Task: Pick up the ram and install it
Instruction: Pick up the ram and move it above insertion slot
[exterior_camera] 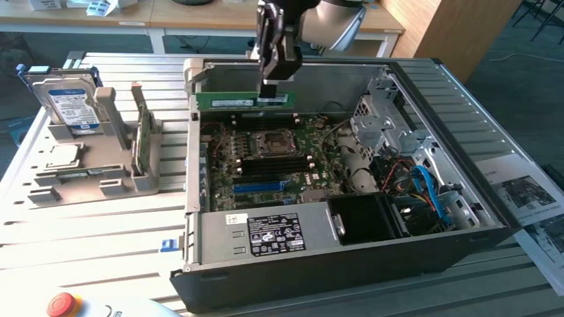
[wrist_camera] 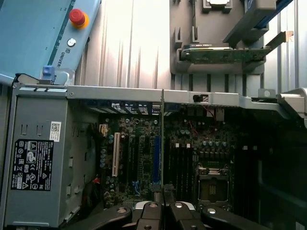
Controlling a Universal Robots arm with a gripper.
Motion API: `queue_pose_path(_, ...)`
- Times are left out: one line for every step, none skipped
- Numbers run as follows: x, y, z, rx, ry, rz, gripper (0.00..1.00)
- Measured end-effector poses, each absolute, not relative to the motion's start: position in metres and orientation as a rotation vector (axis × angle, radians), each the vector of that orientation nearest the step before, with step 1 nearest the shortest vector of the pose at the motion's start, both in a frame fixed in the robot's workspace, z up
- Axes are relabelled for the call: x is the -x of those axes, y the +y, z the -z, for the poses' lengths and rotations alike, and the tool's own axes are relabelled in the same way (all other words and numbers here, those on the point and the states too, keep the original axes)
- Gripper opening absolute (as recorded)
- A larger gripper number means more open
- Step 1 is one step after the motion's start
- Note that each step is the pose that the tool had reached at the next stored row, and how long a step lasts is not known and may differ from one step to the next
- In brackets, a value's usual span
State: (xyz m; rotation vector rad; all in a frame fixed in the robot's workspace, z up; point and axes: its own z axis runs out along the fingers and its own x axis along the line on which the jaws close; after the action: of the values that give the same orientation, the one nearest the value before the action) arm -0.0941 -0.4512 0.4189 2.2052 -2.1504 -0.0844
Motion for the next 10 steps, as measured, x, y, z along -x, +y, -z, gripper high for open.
queue_pose_path(0.0908, -0.4514, -0.4189, -2.205, -2.150, 0.085, 0.12)
queue_pose_path(0.0876, -0.4516, -0.4189, -2.205, -2.150, 0.085, 0.12)
queue_pose_path(0.0850, -0.4518, -0.4189, -2.205, -2.150, 0.085, 0.12)
queue_pose_path(0.0835, -0.4518, -0.4189, -2.205, -2.150, 0.085, 0.12)
queue_pose_path(0.0828, -0.4519, -0.4189, -2.206, -2.150, 0.085, 0.12)
queue_pose_path(0.0826, -0.4519, -0.4189, -2.206, -2.150, 0.085, 0.12)
queue_pose_path(0.0826, -0.4518, -0.4188, -2.205, -2.150, 0.085, 0.12)
queue_pose_path(0.0826, -0.4518, -0.4188, -2.205, -2.150, 0.085, 0.12)
queue_pose_path(0.0826, -0.4518, -0.4189, -2.205, -2.150, 0.085, 0.12)
queue_pose_path(0.0826, -0.4518, -0.4189, -2.205, -2.150, 0.085, 0.12)
